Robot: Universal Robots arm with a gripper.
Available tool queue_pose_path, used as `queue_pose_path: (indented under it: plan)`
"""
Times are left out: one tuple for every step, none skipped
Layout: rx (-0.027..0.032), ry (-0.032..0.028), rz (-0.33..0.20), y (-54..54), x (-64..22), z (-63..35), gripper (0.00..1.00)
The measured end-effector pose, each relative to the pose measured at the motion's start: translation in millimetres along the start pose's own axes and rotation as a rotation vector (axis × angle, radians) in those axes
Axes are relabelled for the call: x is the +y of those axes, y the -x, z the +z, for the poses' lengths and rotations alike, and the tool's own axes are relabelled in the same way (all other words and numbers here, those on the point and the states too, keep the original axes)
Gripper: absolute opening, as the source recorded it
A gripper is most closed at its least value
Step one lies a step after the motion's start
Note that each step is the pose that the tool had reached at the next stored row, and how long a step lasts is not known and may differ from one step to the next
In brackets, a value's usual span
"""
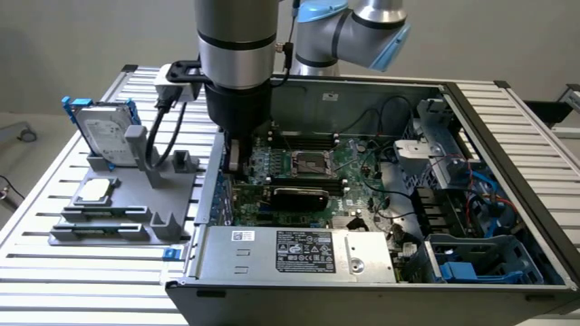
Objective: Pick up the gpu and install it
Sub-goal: 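Press down on the gpu until it lock into place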
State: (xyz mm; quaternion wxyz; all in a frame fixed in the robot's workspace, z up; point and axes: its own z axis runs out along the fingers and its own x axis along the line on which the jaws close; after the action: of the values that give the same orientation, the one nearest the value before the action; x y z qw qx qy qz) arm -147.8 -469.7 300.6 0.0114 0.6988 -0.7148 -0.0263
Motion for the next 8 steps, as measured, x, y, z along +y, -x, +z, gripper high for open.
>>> queue_pose_path:
  plan:
    - [-0.0001,0.0006,0.001,0.0,0.0,-0.1,0.11]
    - [-0.0002,0.0012,0.002,0.0,0.0,-0.2,0.11]
    - [-0.0002,0.0017,0.004,0.0,0.1,-0.2,0.11]
    - [-0.0001,0.0023,0.005,0.0,0.2,-0.2,0.11]
    - [-0.0002,0.003,0.007,0.0,0.2,-0.3,0.11]
    - [-0.0002,0.0039,0.009,0.0,0.4,-0.3,0.11]
    - [-0.0003,0.0046,0.011,0.0,0.6,-0.3,0.11]
    - [-0.0005,0.0054,0.013,0.0,0.9,-0.2,0.11]
